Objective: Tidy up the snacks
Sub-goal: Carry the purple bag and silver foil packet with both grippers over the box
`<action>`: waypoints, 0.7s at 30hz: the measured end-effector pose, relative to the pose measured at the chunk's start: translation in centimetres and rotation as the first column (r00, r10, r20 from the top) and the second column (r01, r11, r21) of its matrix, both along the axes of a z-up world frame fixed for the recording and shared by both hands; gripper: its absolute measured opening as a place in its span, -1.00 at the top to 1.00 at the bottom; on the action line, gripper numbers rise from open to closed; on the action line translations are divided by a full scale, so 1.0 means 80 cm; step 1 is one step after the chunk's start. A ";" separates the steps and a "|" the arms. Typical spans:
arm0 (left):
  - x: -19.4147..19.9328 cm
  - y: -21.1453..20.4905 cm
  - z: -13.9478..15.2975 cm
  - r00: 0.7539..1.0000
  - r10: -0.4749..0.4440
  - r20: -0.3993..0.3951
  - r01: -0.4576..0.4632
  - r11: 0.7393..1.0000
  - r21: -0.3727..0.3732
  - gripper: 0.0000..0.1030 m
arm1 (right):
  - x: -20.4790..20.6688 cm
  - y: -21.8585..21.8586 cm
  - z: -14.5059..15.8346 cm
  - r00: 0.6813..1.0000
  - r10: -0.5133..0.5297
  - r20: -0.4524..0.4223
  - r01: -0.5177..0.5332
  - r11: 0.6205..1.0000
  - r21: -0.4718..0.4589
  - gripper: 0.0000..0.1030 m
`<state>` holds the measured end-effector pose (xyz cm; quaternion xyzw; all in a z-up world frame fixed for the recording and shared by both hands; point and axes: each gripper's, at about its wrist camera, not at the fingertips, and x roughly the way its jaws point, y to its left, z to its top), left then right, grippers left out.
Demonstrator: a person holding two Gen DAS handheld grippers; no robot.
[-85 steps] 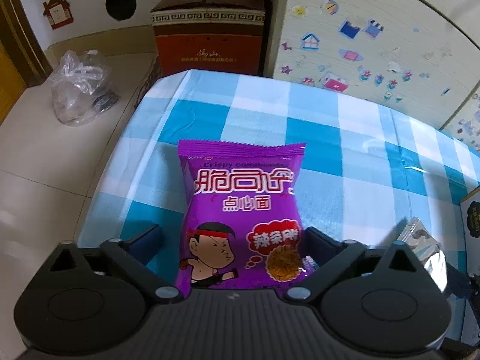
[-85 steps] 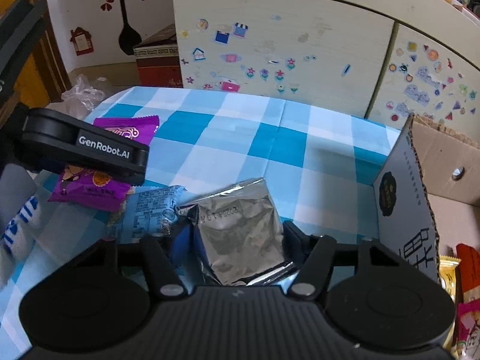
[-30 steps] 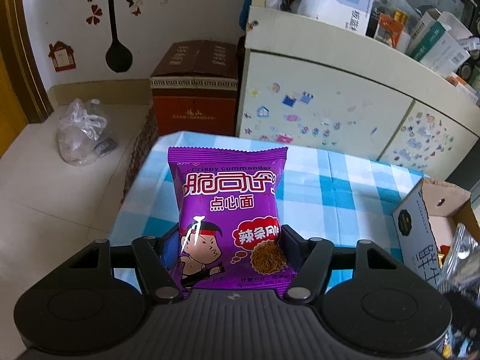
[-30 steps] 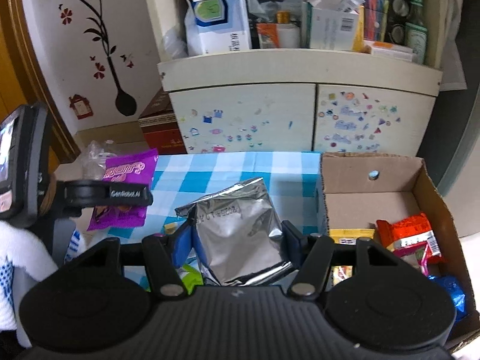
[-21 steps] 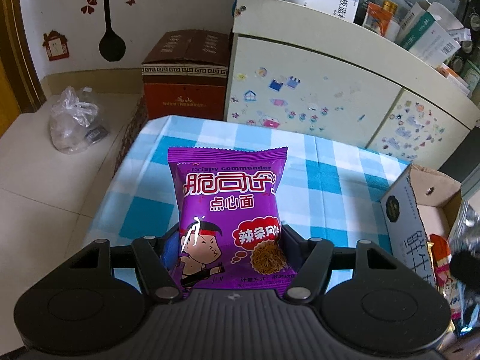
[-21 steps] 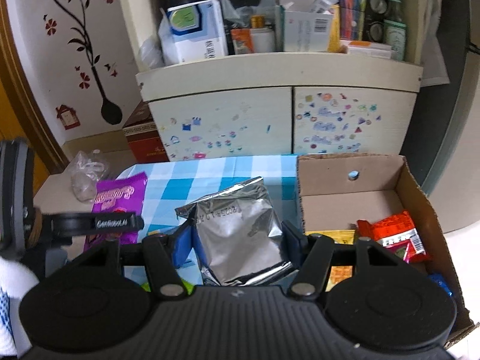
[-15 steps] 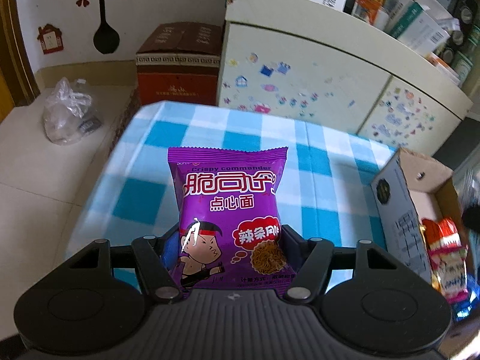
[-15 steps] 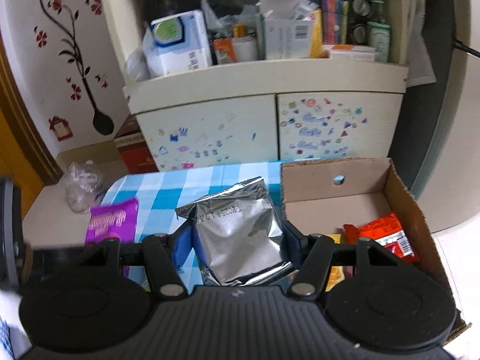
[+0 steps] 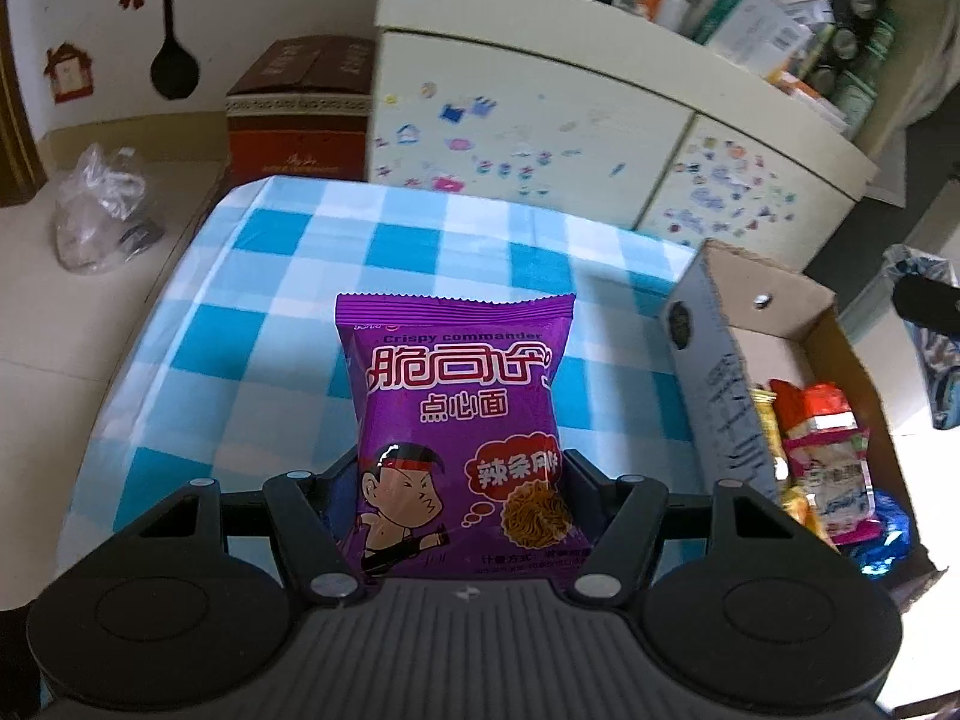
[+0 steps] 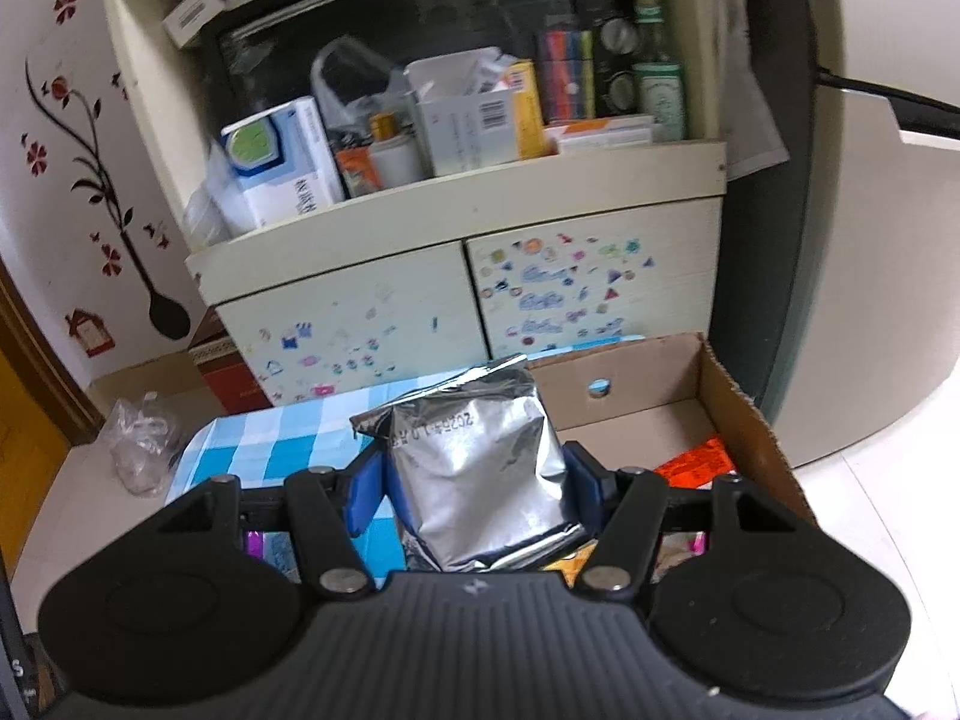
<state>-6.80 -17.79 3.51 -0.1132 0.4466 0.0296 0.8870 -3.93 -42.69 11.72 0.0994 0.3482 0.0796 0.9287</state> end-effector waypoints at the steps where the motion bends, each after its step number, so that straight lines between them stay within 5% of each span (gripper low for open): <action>1: 0.000 -0.006 0.004 1.000 -0.007 0.008 0.007 1.000 -0.001 -0.39 | -0.001 -0.004 0.000 1.000 -0.006 0.000 0.006 1.000 0.005 -0.21; 21: 0.012 -0.140 0.061 0.977 -0.186 0.102 0.186 0.982 0.004 -0.39 | -0.014 -0.102 0.008 0.982 -0.190 0.007 0.188 0.975 0.120 -0.21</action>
